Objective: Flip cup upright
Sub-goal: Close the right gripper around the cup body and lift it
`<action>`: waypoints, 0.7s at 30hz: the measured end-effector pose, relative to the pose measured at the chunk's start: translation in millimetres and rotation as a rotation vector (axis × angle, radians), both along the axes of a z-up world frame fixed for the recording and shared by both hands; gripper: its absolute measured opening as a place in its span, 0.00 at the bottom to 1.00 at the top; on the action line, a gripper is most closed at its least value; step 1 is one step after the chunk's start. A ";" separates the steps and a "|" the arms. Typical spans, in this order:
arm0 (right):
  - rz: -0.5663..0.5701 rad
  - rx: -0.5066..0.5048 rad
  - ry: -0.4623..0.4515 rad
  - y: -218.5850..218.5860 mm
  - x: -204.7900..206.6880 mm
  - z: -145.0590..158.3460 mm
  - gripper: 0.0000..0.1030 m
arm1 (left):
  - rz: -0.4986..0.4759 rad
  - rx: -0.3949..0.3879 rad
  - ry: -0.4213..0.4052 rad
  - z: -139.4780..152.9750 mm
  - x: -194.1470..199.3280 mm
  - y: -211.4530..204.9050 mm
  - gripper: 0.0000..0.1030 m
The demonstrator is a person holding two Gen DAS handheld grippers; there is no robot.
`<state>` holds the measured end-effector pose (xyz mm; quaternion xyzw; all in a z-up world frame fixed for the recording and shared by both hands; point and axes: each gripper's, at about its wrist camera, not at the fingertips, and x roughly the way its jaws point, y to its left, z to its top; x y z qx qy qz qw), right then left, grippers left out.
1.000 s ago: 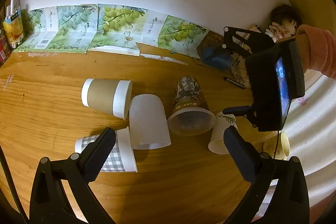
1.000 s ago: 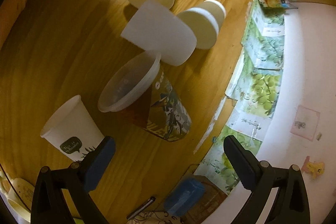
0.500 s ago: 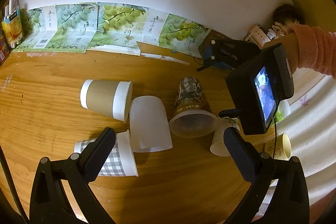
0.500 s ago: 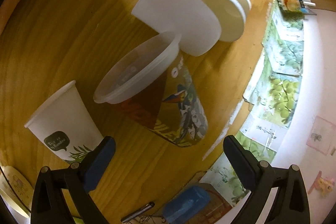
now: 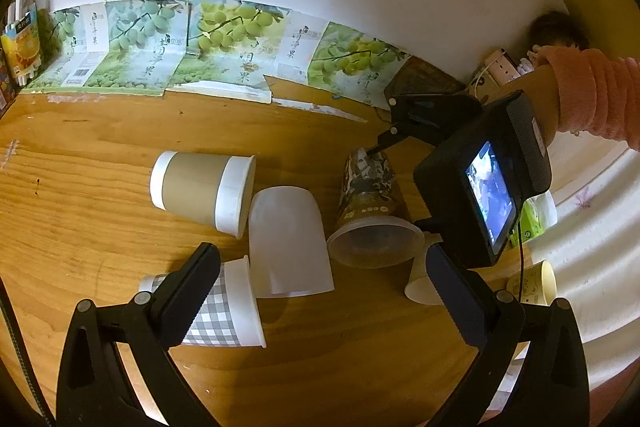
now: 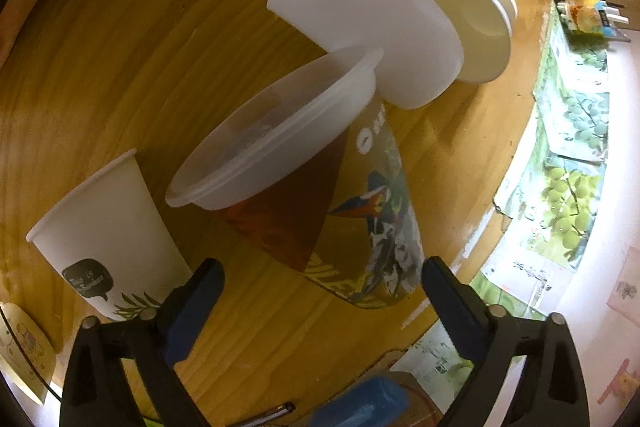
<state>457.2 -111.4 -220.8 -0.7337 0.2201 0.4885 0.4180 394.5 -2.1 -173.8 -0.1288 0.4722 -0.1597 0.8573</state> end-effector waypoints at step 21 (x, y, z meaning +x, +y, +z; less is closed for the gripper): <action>-0.001 0.011 0.057 22.1 23.0 -13.9 0.79 | -0.004 -0.008 0.026 -4.8 13.7 0.8 1.00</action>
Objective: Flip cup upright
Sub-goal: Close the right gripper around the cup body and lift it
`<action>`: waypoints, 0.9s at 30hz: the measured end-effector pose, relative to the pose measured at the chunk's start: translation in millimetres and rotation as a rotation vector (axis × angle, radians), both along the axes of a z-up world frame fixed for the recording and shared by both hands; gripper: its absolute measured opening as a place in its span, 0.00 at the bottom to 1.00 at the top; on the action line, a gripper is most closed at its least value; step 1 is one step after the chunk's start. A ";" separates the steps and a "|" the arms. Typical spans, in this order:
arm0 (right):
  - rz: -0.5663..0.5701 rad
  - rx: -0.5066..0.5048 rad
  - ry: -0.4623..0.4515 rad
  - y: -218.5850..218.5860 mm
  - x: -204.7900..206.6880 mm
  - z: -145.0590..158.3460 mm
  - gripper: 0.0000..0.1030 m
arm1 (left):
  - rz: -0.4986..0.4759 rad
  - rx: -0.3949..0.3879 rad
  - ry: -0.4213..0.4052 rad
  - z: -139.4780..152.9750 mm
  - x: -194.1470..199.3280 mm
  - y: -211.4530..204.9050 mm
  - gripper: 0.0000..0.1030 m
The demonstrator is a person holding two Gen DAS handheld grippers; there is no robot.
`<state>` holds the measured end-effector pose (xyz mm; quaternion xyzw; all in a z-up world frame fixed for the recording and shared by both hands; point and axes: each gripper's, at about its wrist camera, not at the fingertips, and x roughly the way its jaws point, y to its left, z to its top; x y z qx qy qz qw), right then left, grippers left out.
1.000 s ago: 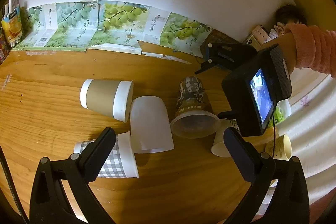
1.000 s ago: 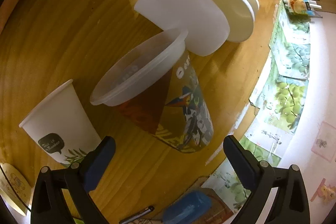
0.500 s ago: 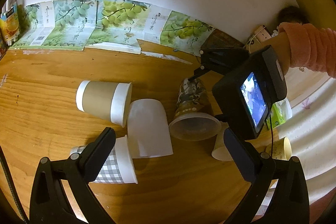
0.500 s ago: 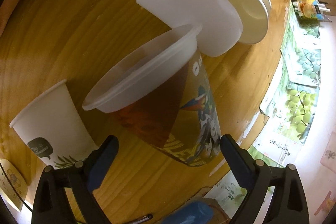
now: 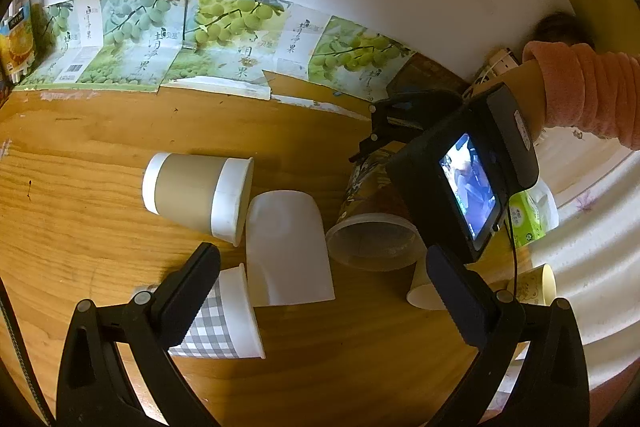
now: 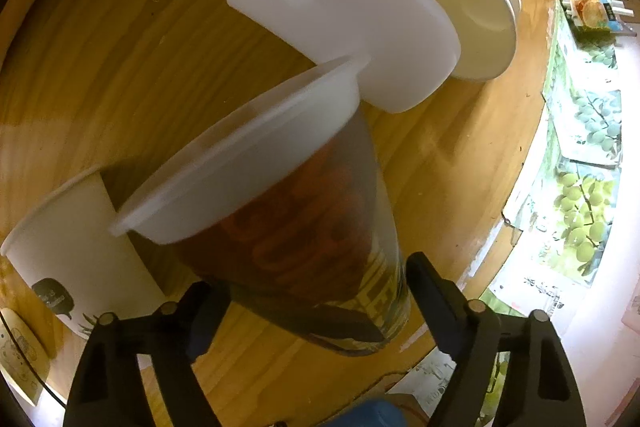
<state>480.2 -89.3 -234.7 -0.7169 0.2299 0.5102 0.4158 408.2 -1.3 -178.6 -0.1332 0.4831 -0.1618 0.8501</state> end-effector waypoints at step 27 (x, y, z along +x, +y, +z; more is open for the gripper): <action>-0.310 0.120 -0.036 0.7 29.3 37.2 0.66 | -0.060 -0.049 -0.005 13.0 -2.0 -6.8 1.00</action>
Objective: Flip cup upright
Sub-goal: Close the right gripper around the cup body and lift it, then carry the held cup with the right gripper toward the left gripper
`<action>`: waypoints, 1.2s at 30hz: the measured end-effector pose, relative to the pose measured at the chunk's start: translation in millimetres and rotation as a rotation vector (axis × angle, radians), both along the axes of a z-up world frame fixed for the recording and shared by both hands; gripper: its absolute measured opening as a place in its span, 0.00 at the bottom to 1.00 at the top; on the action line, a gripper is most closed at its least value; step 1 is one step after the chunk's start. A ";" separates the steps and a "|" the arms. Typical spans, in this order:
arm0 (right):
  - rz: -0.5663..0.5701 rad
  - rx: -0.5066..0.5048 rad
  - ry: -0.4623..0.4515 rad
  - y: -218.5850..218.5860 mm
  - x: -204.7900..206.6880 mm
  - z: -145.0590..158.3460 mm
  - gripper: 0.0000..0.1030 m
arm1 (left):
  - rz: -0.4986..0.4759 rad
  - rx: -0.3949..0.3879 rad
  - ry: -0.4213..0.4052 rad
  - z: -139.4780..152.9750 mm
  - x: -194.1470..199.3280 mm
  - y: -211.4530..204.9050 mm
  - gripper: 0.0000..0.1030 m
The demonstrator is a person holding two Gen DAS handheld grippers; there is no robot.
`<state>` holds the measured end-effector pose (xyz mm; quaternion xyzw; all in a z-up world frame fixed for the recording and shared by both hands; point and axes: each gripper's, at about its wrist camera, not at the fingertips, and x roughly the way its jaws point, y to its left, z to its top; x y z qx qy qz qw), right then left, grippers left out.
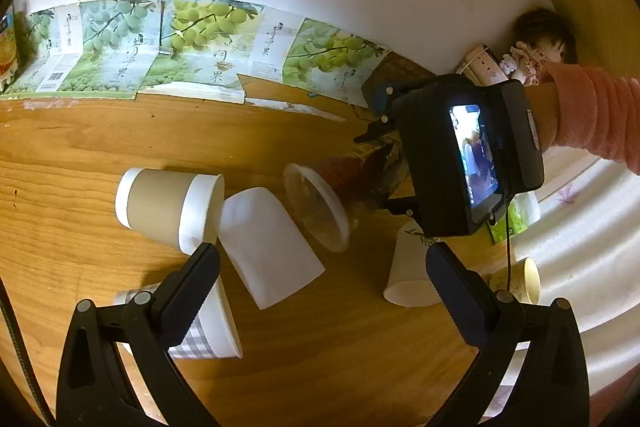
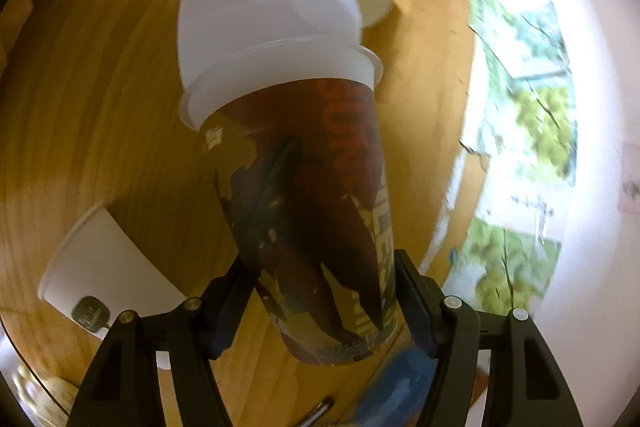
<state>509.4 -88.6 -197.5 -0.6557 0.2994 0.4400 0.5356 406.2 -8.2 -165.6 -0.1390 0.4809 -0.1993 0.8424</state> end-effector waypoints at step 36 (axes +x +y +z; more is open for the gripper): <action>-0.944 0.545 -0.040 -15.8 -75.1 96.3 0.63 | 0.095 0.104 -0.104 55.2 -100.6 13.2 1.00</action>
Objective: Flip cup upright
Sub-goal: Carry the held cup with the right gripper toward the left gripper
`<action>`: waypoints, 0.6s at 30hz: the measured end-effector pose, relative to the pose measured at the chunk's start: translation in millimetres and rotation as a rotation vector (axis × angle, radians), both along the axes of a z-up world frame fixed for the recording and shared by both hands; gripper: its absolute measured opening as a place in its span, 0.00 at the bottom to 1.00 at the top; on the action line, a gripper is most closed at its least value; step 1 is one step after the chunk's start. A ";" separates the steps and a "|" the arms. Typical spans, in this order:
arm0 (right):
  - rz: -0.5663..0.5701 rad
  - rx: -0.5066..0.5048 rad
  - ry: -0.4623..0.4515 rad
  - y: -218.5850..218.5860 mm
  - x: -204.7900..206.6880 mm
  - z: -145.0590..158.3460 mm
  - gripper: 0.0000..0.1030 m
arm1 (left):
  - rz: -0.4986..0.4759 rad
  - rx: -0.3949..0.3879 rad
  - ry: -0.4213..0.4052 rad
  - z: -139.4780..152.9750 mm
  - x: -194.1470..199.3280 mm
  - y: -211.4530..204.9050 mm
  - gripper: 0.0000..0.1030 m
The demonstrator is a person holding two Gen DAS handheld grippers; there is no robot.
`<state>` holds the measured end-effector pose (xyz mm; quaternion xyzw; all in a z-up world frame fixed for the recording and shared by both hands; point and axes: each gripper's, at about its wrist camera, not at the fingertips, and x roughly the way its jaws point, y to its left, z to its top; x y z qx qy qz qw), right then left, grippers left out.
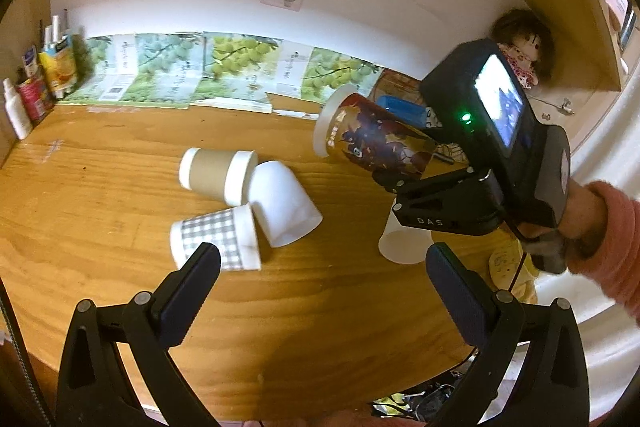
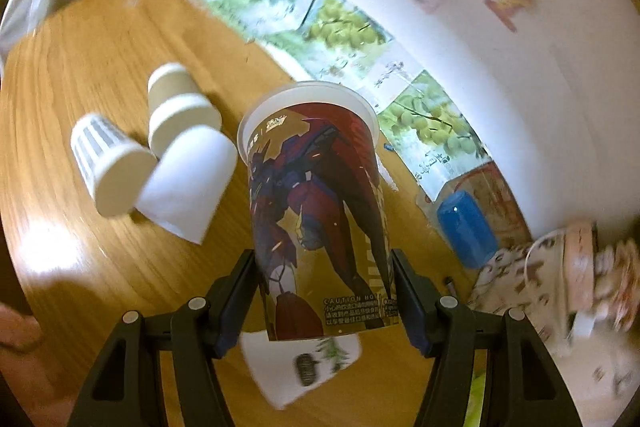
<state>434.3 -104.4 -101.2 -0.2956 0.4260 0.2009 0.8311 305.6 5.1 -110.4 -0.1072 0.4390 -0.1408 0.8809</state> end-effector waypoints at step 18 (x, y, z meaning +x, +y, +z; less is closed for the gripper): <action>-0.313 0.358 0.101 -30.4 -72.3 -21.8 0.63 | 0.094 0.151 -0.011 12.3 -46.4 10.8 1.00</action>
